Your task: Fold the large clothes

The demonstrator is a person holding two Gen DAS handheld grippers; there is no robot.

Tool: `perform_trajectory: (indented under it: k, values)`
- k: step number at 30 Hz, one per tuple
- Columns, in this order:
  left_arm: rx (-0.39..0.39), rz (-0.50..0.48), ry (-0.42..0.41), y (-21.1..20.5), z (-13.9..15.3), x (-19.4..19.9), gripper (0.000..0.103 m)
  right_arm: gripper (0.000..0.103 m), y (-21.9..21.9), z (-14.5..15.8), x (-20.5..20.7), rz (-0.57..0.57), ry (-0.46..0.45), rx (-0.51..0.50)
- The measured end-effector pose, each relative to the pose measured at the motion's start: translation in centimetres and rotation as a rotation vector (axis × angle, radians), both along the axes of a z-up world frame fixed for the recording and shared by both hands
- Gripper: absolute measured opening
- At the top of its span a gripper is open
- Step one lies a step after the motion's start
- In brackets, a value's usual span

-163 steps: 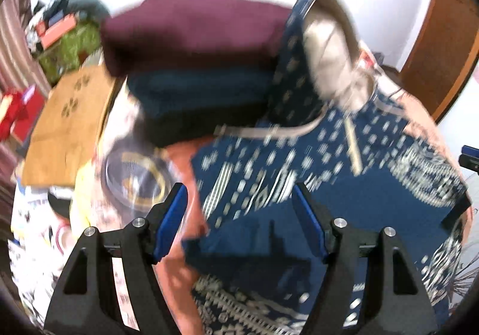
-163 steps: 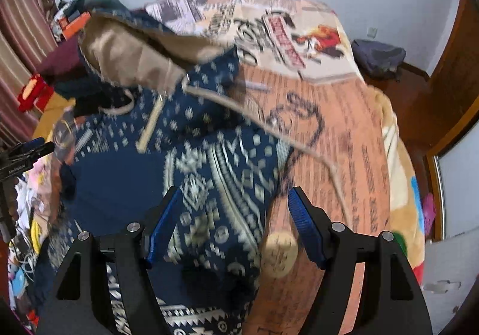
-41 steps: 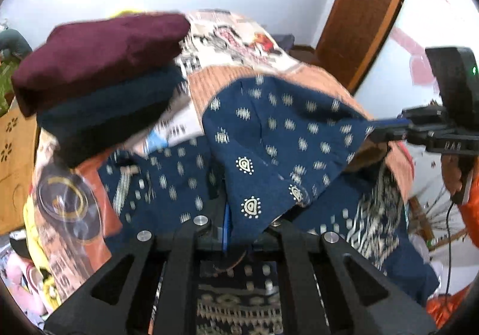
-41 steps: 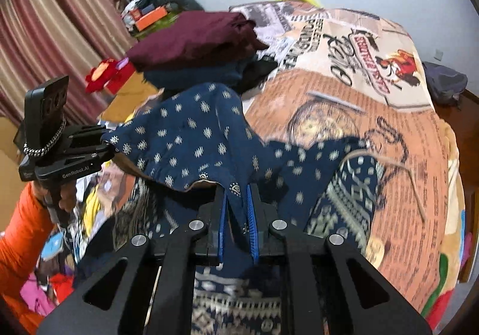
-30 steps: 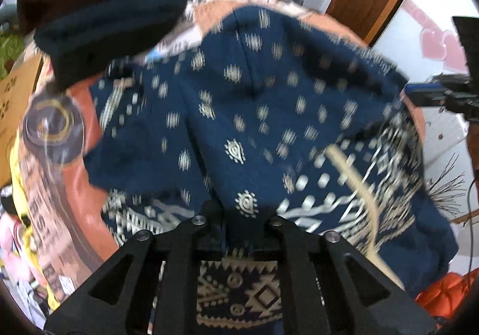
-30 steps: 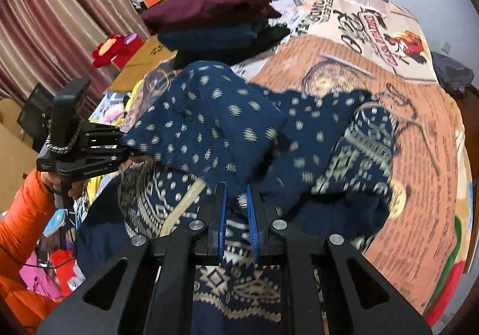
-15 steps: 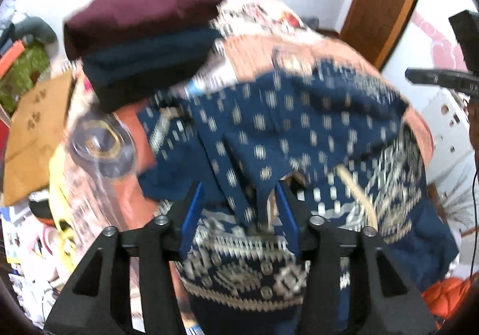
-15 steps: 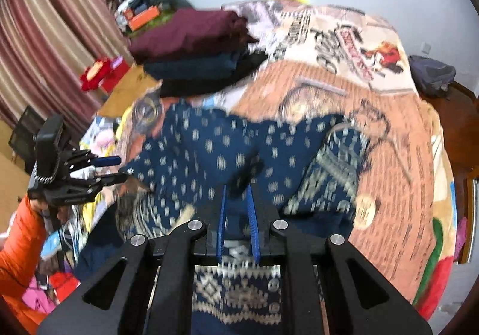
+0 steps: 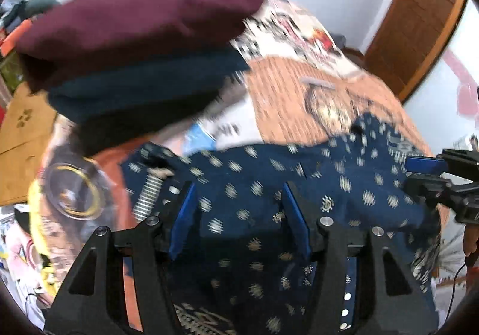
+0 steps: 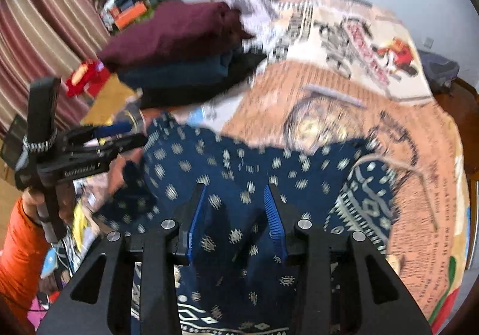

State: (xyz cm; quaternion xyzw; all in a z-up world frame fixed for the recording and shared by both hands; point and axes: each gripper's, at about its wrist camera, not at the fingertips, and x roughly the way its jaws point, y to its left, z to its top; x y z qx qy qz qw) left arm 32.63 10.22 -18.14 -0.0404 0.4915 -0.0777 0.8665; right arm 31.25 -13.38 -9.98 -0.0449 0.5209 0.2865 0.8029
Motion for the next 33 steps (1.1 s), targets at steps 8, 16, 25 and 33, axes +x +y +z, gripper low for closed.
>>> perform_trajectory:
  k: [8,16,25,33]
  values:
    - [0.149,-0.131,-0.018,-3.4,-3.8,-4.0,0.059,0.036,-0.8,-3.9,-4.0,0.063,0.023,-0.098]
    - [0.152,-0.12,-0.028,-2.0,-2.0,-7.3,0.06,0.042,-2.5,-0.9,-6.3,0.057,-0.004,-0.079]
    - [0.117,0.053,-0.149,3.4,2.9,-10.4,0.08,0.045,-7.3,3.8,-5.9,-0.092,-0.116,0.0]
    - [-0.161,0.286,-0.033,11.8,-0.4,-10.2,0.082,0.055,-11.6,3.4,-3.7,-0.271,-0.065,0.103]
